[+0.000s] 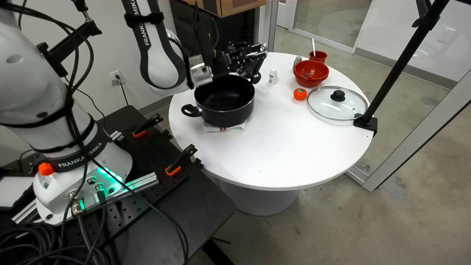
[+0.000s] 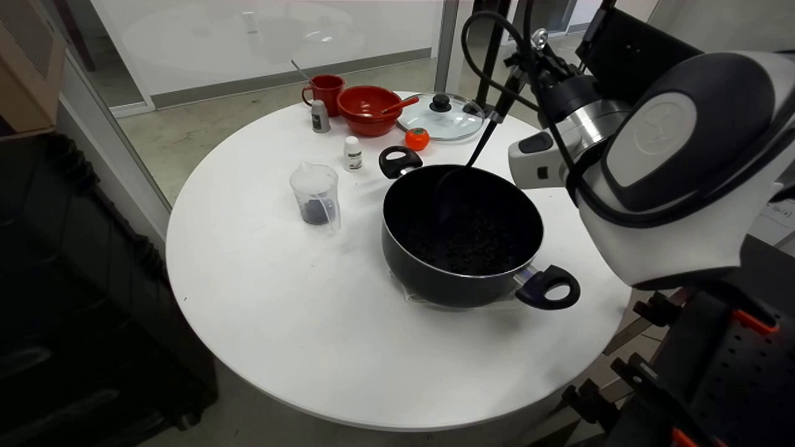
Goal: Use the dishing spoon to mix in the pot
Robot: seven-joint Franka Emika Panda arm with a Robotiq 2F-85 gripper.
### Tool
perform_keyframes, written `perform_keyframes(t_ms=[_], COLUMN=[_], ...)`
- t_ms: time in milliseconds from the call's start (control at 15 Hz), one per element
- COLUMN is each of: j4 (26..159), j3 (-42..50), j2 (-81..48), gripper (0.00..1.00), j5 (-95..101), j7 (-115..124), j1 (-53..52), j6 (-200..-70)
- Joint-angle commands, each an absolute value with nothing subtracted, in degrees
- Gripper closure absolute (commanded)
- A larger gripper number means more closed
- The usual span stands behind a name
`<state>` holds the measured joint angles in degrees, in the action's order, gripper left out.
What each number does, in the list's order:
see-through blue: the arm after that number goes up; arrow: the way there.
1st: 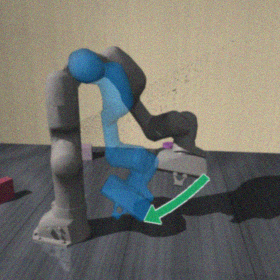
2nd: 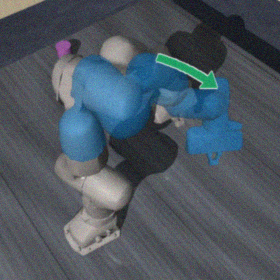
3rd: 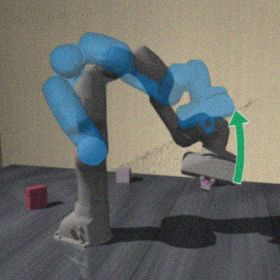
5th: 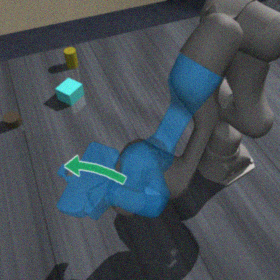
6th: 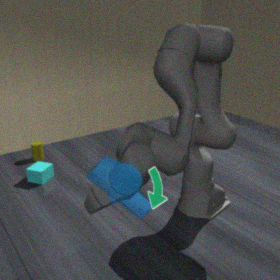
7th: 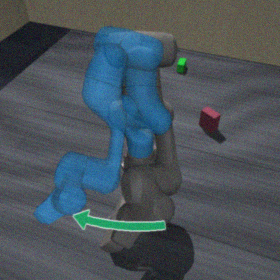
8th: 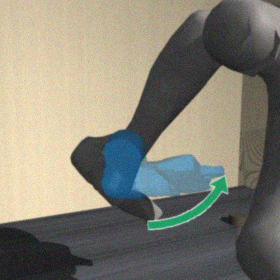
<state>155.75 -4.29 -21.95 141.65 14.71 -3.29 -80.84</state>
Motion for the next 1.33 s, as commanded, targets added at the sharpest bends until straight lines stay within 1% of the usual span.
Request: perform_keyframes(t_ms=[0,133,200,600,1267], j4=[159.78,162.74,158.89,158.86,159.12], j3=[-3.08,-2.81,-2.63,-2.77,-3.87], j2=[-18.83,-16.16,-19.18,-19.03,-23.39], gripper=[0.92,0.92,0.92,0.92,0.92], j5=[143.53,143.92,144.55,146.6,147.73], j7=[13.21,12.53,11.74,11.35,11.8], j1=[-2.55,-2.31,-2.06,-1.97,-2.78], j6=[-81.97,-83.61,-84.96,-88.79,-90.1])
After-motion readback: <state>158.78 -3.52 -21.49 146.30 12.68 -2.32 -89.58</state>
